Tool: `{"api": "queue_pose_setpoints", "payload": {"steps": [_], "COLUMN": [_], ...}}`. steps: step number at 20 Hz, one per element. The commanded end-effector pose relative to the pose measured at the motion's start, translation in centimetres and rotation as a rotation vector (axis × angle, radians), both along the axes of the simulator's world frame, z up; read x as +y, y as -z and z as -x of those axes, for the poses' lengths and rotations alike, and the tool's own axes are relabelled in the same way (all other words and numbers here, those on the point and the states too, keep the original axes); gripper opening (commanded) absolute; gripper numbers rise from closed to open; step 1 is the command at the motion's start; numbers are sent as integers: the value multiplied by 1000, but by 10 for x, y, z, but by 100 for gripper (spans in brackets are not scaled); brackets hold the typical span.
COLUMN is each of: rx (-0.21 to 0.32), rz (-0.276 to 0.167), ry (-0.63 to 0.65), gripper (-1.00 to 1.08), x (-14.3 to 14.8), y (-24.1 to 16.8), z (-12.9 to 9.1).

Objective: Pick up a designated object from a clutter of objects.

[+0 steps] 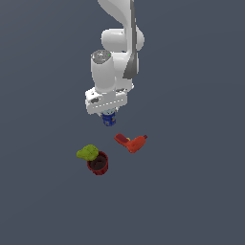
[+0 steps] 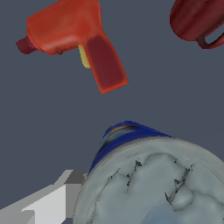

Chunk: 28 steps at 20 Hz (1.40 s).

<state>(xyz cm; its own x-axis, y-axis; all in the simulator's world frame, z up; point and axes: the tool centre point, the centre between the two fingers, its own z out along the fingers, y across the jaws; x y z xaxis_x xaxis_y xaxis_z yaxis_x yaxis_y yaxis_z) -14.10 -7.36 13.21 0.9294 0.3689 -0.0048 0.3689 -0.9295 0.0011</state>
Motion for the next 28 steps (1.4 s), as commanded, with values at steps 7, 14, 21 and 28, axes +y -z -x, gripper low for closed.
{"api": "queue_pose_setpoints", "payload": {"steps": [7,14,21,28], "rx": [-3,-3,-3,-4], "rz": [4,4,2,0], "ry": [0,0,-1,-2], "gripper": [-100,-100,-100,-100], "x": [34,65,98,134], "y": [-67,-125,-187,-253], "z": [-4,-7,-10,-16]}}
